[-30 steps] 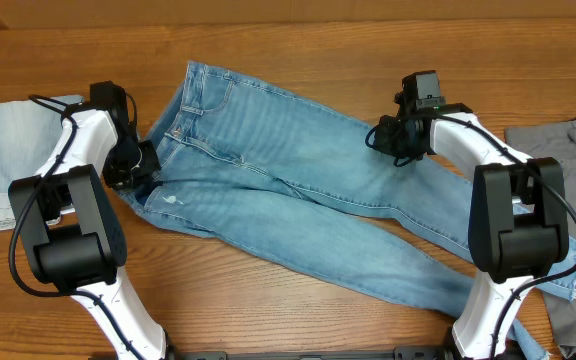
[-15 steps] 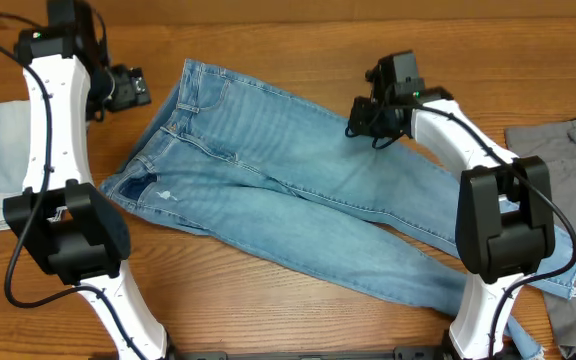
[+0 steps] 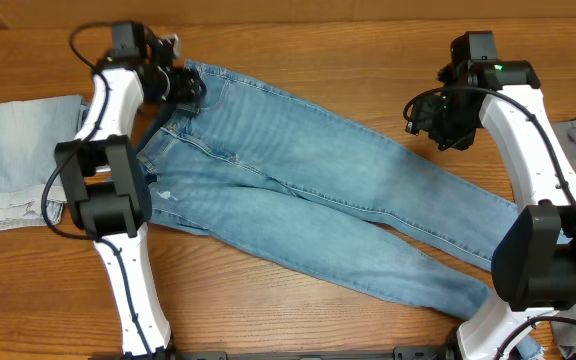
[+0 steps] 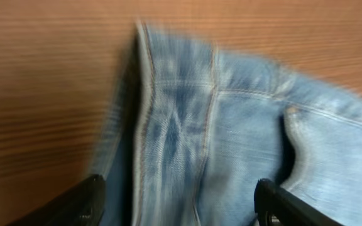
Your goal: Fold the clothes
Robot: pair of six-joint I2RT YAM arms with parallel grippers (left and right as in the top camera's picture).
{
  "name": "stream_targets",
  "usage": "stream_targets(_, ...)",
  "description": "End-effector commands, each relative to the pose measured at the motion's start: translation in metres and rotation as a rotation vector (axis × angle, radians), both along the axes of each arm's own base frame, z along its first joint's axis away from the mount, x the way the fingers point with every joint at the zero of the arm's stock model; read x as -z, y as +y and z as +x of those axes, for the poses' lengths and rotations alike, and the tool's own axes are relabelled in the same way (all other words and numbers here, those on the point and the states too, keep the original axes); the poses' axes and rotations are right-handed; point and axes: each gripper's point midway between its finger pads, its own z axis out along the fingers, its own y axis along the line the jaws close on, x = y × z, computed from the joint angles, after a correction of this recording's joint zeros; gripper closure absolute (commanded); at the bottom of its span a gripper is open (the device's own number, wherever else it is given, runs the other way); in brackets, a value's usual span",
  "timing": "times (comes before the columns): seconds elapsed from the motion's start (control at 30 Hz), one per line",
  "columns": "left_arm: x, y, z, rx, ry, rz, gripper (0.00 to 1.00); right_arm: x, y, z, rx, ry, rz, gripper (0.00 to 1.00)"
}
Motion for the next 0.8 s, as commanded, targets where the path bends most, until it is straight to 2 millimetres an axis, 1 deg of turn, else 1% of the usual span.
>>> stream_targets(0.0, 0.017, -0.027, 0.002, 0.096, -0.024, -0.091, 0.25, -0.007, -0.013, 0.003, 0.010, -0.025, -0.056, 0.34)
stream_targets(0.03, 0.014, -0.031, 0.004, 0.107, -0.041, -0.106, 0.30, -0.007, -0.013, 0.003, 0.010, -0.027, -0.056, 0.34)
stream_targets(0.07, 0.008, -0.037, 0.007, 0.126, -0.067, -0.136, 0.40, -0.008, -0.014, 0.004, 0.011, -0.032, -0.062, 0.34)
stream_targets(0.1, 0.003, -0.042, 0.008, 0.145, -0.084, -0.167, 0.58, -0.008, -0.015, 0.006, 0.013, -0.038, -0.070, 0.34)
stream_targets(0.13, 0.001, -0.044, 0.009, 0.139, -0.082, -0.183, 0.66, -0.008, -0.015, 0.006, 0.013, -0.040, -0.070, 0.34)
stream_targets(0.23, -0.005, -0.040, 0.013, 0.102, -0.080, -0.201, 0.79, -0.008, -0.015, 0.007, 0.013, -0.042, -0.071, 0.34)
stream_targets(0.27, -0.008, -0.038, 0.014, 0.089, -0.080, -0.206, 0.89, -0.008, -0.016, 0.007, 0.015, -0.044, -0.076, 0.34)
stream_targets(0.3, -0.017, -0.032, 0.018, 0.066, -0.089, -0.210, 0.96, -0.008, -0.016, 0.007, 0.015, -0.043, -0.077, 0.34)
stream_targets(0.33, -0.027, -0.025, 0.023, 0.042, -0.104, -0.216, 0.96, -0.008, -0.016, 0.006, 0.014, -0.037, -0.077, 0.42)
stream_targets(0.37, -0.036, -0.015, 0.029, 0.017, -0.125, -0.210, 0.96, -0.007, -0.016, 0.003, 0.014, -0.028, -0.077, 0.60)
stream_targets(0.4, -0.044, -0.001, 0.035, -0.028, -0.139, -0.191, 0.96, -0.007, -0.016, 0.001, 0.014, -0.019, -0.077, 0.65)
stream_targets(0.43, -0.048, 0.018, 0.040, -0.089, -0.141, -0.152, 0.96, -0.006, -0.016, -0.003, 0.013, 0.001, -0.077, 0.65)
stream_targets(0.47, -0.049, 0.046, 0.043, -0.176, -0.137, -0.097, 0.96, -0.004, -0.016, -0.011, 0.012, 0.032, -0.078, 0.65)
stream_targets(0.53, -0.050, 0.075, 0.043, -0.236, -0.142, -0.070, 0.96, -0.002, -0.017, -0.026, 0.010, 0.092, -0.079, 0.64)
stream_targets(0.6, -0.049, 0.098, 0.040, -0.281, -0.138, -0.063, 0.96, -0.002, -0.016, -0.031, 0.009, 0.113, -0.078, 0.64)
stream_targets(0.67, -0.047, 0.120, 0.036, -0.327, -0.130, -0.049, 0.96, -0.002, -0.016, -0.031, 0.009, 0.116, -0.078, 0.64)
stream_targets(0.73, -0.047, 0.132, 0.034, -0.345, -0.132, -0.047, 0.95, -0.001, -0.017, -0.033, 0.009, 0.124, -0.078, 0.64)
stream_targets(0.77, -0.048, 0.136, 0.034, -0.351, -0.136, -0.047, 0.92, -0.001, -0.017, -0.037, 0.009, 0.139, -0.079, 0.64)
